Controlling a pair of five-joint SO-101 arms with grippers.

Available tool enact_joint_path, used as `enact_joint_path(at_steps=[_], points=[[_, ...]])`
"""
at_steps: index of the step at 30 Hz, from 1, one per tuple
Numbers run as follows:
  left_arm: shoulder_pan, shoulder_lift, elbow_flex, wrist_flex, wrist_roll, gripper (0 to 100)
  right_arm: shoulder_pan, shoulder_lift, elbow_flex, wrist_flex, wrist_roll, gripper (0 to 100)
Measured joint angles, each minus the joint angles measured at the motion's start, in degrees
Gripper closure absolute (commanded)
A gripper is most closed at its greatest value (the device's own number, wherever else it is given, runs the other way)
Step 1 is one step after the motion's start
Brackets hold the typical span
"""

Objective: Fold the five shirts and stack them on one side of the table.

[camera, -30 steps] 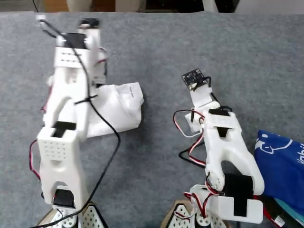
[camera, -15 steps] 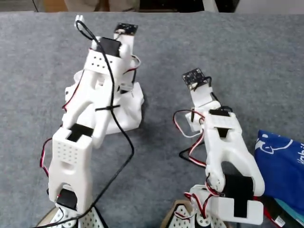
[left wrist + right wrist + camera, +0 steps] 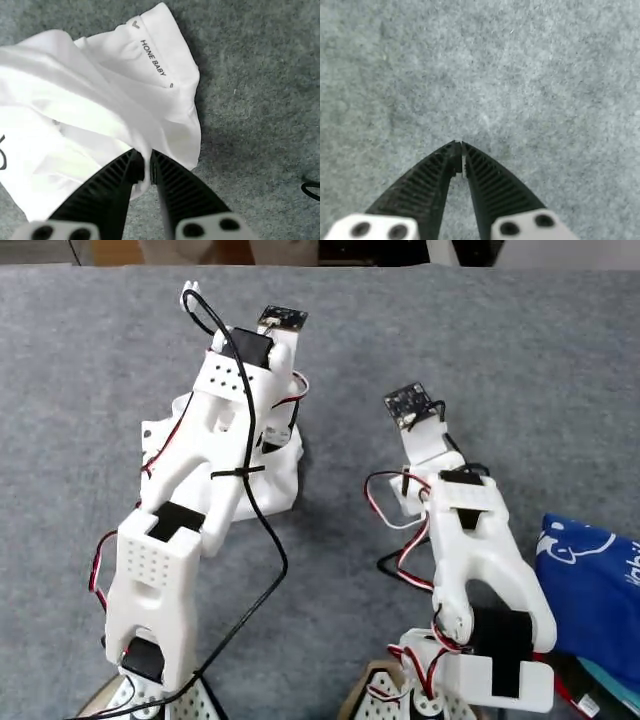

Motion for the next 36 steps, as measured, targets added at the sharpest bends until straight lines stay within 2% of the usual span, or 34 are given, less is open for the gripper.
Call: enact_joint_path(at_steps=[17, 22, 28, 32, 36], points=[[3.5, 0.0, 0.0, -0.8, 0.0, 98, 0.0, 0.0, 0.0, 0.0, 0.0, 99.3], [0.6, 0.0, 0.0, -0.8, 0.0, 95, 0.0, 0.0, 0.0, 0.0, 0.0, 99.3], [-4.1, 0.0, -0.1, -0.8, 1.7, 78, 0.0, 0.0, 0.0, 0.0, 0.0, 99.3], [-9.4, 0.0, -4.9, -0.8, 8.4, 76, 0.0, 0.0, 0.0, 0.0, 0.0, 99.3], [-13.8, 0.0, -11.6, -0.2, 10.3, 76, 0.0, 0.0, 0.0, 0.0, 0.0, 99.3]])
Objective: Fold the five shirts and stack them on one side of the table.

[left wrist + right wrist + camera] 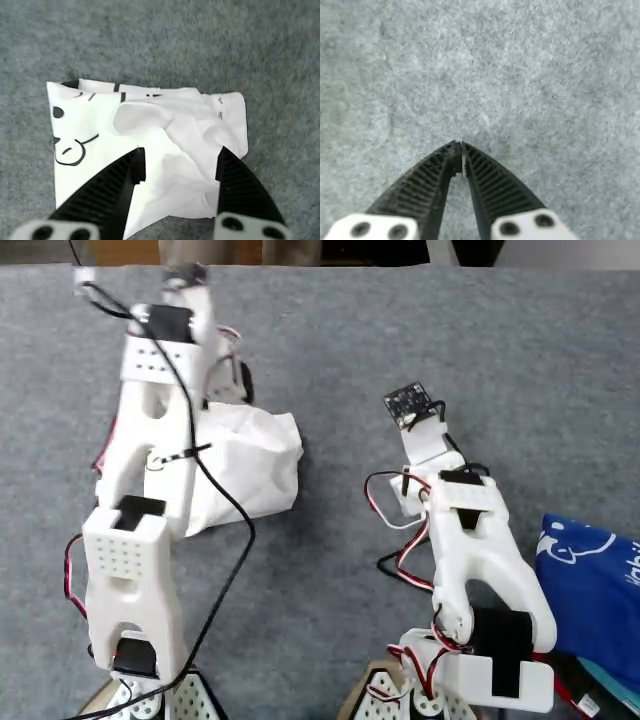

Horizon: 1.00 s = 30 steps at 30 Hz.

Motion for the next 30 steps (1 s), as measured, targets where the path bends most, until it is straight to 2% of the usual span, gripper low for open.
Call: enact_joint_path(at_steps=[2, 8, 12, 15, 19, 25, 30], points=[[-1.9, 0.0, -2.1, 0.2, 0.2, 77, 0.0, 0.0, 0.0, 0.0, 0.0, 99.3], [-10.1, 0.0, -1.8, 0.2, 0.4, 94, 0.0, 0.0, 0.0, 0.0, 0.0, 99.3], [-12.8, 0.0, 5.3, 0.2, -1.2, 96, 0.0, 0.0, 0.0, 0.0, 0.0, 99.3], [-12.4, 1.1, 10.6, 0.2, -2.8, 96, 0.0, 0.0, 0.0, 0.0, 0.0, 99.3], [-10.1, 2.1, 11.7, 0.1, -3.2, 95, 0.0, 0.0, 0.0, 0.0, 0.0, 99.3], [-3.9, 2.2, 11.8, 0.1, -3.2, 81, 0.0, 0.0, 0.0, 0.0, 0.0, 99.3], [0.9, 2.2, 12.2, 0.0, -3.2, 80, 0.0, 0.0, 0.0, 0.0, 0.0, 99.3]])
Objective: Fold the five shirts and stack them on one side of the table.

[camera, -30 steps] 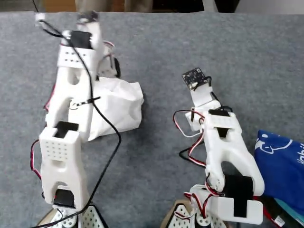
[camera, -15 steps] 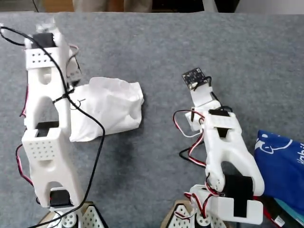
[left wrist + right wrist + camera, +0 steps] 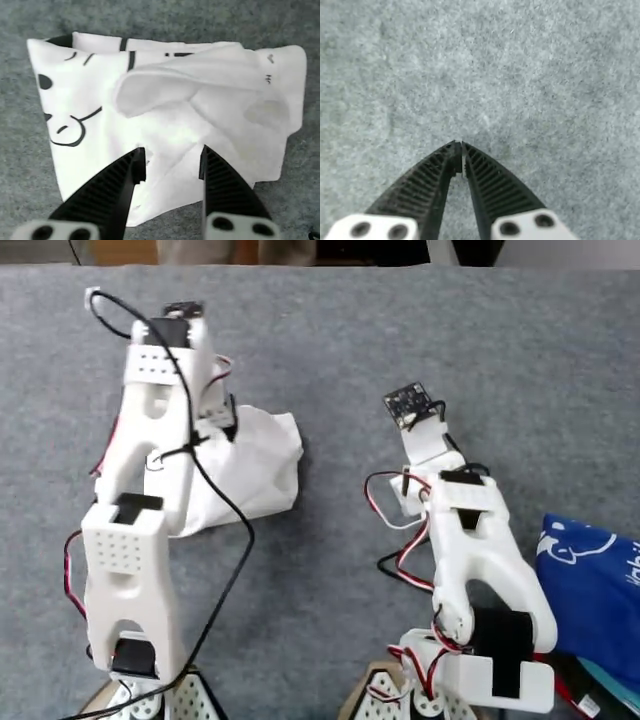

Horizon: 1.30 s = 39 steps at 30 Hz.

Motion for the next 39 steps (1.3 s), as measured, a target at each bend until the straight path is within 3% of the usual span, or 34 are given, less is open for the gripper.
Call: enact_joint_path(at_steps=[9, 16, 21, 39], points=[[6.2, 0.0, 0.0, 0.0, 0.0, 80, 0.0, 0.0, 0.0, 0.0, 0.0, 99.3], [6.6, 0.0, 0.0, 0.0, 0.0, 81, 0.0, 0.0, 0.0, 0.0, 0.0, 99.3], [6.6, 0.0, 0.0, 0.0, 0.0, 99, 0.0, 0.0, 0.0, 0.0, 0.0, 99.3], [7.8, 0.4, 3.5, 0.0, 0.0, 98, 0.0, 0.0, 0.0, 0.0, 0.0, 99.3]])
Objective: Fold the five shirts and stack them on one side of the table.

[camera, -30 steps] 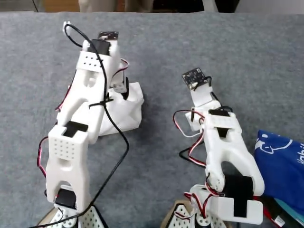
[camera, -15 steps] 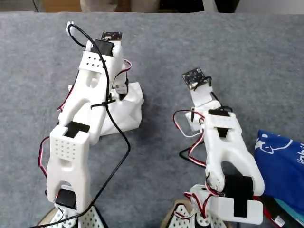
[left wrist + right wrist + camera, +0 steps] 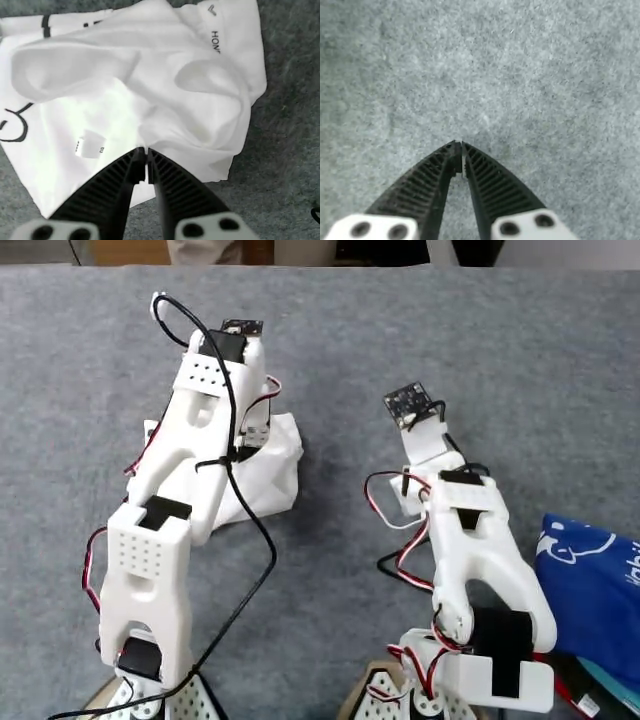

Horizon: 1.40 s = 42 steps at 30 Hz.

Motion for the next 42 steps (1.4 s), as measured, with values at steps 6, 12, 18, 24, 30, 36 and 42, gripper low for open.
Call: enact_joint_path(at_steps=[6, 12, 18, 24, 30, 36, 42], points=[[4.9, 0.0, 0.5, 0.0, 0.6, 98, 0.0, 0.0, 0.0, 0.0, 0.0, 99.3], [11.0, 0.0, 0.6, 0.0, 1.1, 98, 0.0, 0.0, 0.0, 0.0, 0.0, 99.3], [14.7, 0.0, 0.6, 0.0, 1.2, 98, 0.0, 0.0, 0.0, 0.0, 0.0, 99.3], [17.2, 0.0, 0.6, 0.0, 1.4, 97, 0.0, 0.0, 0.0, 0.0, 0.0, 99.3], [17.4, -0.9, 3.1, 0.1, 1.4, 82, 0.0, 0.0, 0.0, 0.0, 0.0, 99.3], [16.4, -12.8, 7.5, 0.1, 1.4, 77, 0.0, 0.0, 0.0, 0.0, 0.0, 99.3], [4.8, -21.7, 6.8, 0.0, 1.4, 77, 0.0, 0.0, 0.0, 0.0, 0.0, 99.3]])
